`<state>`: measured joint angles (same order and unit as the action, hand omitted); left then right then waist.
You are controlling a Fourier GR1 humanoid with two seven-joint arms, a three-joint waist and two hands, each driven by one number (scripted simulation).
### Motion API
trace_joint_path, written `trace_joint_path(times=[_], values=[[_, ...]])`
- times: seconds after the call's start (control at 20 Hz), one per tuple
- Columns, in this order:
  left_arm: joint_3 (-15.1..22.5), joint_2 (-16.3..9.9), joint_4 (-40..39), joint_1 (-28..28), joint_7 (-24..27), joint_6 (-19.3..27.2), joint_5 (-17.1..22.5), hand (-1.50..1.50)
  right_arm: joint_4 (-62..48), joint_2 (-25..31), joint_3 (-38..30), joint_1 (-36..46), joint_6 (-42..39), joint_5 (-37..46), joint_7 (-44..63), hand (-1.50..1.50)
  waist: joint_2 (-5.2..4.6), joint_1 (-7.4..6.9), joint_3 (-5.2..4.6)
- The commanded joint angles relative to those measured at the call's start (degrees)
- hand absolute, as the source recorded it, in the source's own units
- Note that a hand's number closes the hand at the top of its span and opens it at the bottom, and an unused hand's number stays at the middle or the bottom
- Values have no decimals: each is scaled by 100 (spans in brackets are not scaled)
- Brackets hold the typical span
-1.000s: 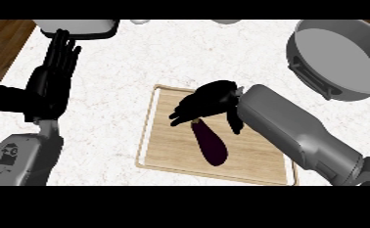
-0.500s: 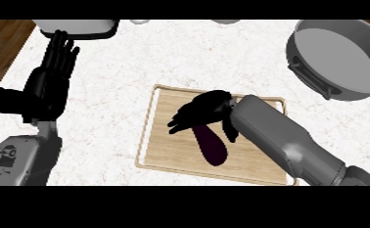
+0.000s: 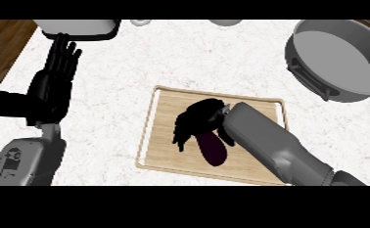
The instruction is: Pick the eggplant from the tray and place it in the pot
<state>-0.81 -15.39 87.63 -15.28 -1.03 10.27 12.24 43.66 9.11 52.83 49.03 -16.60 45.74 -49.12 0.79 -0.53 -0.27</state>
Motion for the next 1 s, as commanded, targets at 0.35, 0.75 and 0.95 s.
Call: trace_joint_path(times=[0.35, 0.75, 0.95], values=[[-170, -15, -59, -60, 11, -170, 38, 0, 299, -288, -30, -516, 192, 293, -587, 150, -82, 20, 27], [-177, 136, -112, -108, -22, -135, -62, 0, 1511, 358, -981, -632, 116, 284, -264, 150, -63, 93, 26], [-198, 33, -52, 18, -97, -194, -34, 0, 685, -67, -2217, -397, 479, -60, 1732, 150, -61, 107, 26]])
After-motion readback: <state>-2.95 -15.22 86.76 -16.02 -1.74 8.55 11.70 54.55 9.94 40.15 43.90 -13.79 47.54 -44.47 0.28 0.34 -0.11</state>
